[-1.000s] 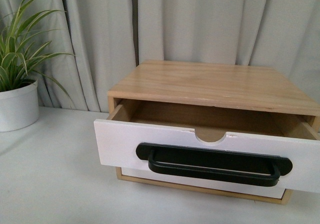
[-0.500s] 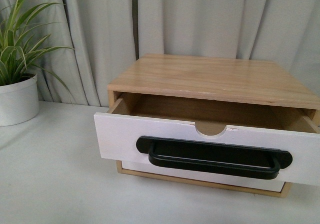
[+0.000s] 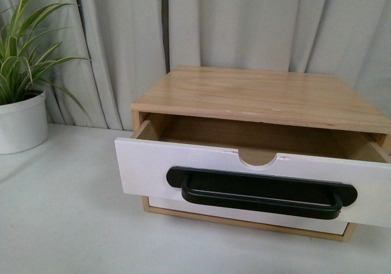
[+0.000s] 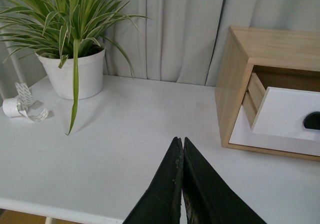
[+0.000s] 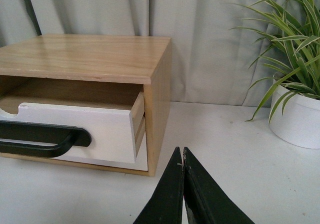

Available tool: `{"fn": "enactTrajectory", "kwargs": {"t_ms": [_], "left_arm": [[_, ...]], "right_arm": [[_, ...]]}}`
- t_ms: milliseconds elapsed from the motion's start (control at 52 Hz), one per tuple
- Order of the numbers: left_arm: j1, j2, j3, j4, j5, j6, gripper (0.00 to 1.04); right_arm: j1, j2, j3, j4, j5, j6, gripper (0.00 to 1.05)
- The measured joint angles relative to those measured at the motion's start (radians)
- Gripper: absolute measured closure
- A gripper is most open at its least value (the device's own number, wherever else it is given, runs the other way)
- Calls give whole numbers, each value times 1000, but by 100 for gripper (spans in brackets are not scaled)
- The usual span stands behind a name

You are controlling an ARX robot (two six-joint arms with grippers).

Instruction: Pull drawer

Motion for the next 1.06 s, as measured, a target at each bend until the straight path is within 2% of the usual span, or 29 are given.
{"fn": "enactTrajectory", "kwargs": {"t_ms": [58, 154, 288, 346, 385, 481, 519, 558, 615, 1058], "left_arm": [[0, -1, 0, 0, 0, 0, 101], [0, -1, 0, 0, 0, -1, 86], [0, -1, 0, 0, 0, -1, 61], [0, -1, 0, 0, 0, -1, 47], [0, -1, 0, 0, 0, -1, 39], [0, -1, 0, 0, 0, -1, 16], [0, -1, 0, 0, 0, -1, 9], [0, -1, 0, 0, 0, 0, 4], [0, -1, 0, 0, 0, 0, 7], [0, -1, 0, 0, 0, 0, 6]], "right_arm": [[0, 0, 0, 0, 0, 0, 97], [0, 0, 0, 0, 0, 0, 81], [0, 0, 0, 0, 0, 0, 56], [0, 0, 0, 0, 0, 0, 42], [0, 0, 0, 0, 0, 0, 37], [0, 0, 0, 0, 0, 0, 12], [0, 0, 0, 0, 0, 1, 7], [0, 0, 0, 0, 0, 2, 8], [0, 0, 0, 0, 0, 2, 9], [0, 0, 0, 0, 0, 2, 9]]}}
